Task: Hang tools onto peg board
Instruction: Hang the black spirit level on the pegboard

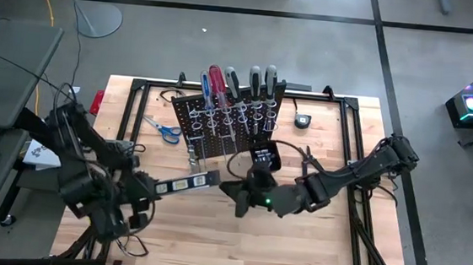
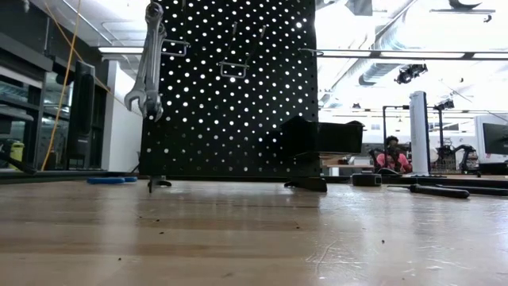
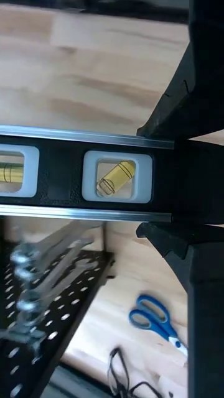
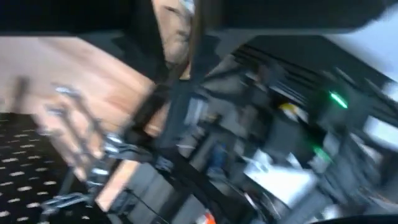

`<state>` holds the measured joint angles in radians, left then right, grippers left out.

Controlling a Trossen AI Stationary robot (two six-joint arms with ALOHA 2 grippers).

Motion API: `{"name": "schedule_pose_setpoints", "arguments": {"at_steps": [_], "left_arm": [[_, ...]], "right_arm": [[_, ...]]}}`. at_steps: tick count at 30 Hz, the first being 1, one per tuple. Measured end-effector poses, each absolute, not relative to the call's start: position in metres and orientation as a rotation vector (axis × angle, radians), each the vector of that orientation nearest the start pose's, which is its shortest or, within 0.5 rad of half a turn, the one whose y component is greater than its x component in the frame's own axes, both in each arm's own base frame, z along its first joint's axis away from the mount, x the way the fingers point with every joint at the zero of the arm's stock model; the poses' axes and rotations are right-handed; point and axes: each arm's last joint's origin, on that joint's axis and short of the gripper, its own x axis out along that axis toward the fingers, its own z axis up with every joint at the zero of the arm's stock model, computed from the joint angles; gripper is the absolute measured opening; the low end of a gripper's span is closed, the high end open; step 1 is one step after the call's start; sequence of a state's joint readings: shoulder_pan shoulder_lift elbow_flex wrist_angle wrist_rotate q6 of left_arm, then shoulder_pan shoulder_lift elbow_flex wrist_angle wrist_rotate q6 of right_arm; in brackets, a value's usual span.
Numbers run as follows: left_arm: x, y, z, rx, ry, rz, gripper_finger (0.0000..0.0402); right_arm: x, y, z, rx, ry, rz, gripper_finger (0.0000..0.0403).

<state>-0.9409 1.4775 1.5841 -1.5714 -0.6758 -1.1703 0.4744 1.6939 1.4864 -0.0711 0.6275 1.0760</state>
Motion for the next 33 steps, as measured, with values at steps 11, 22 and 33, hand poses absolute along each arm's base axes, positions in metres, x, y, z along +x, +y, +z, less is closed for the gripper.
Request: {"name": "schedule_pose_setpoints", "arguments": {"at_steps": [11, 22, 33], "left_arm": [[0.188, -0.183, 0.356, -0.127, 0.781, 0.566, 0.0159], [0.199, -0.189, 0.364, -0.297, 0.623, 0.541, 0.0159], [0.214, -0.176, 0.365, -0.358, 0.592, 0.6, 0.0159]], "right_arm": [[0.356, 0.166, 0.355, 1.132, -0.031, -0.328, 0.0262], [0.368, 0.142, 0.349, 1.095, -0.083, -0.451, 0.0273], [0.373, 0.141, 0.354, 1.102, -0.066, -0.342, 0.0273]]}}
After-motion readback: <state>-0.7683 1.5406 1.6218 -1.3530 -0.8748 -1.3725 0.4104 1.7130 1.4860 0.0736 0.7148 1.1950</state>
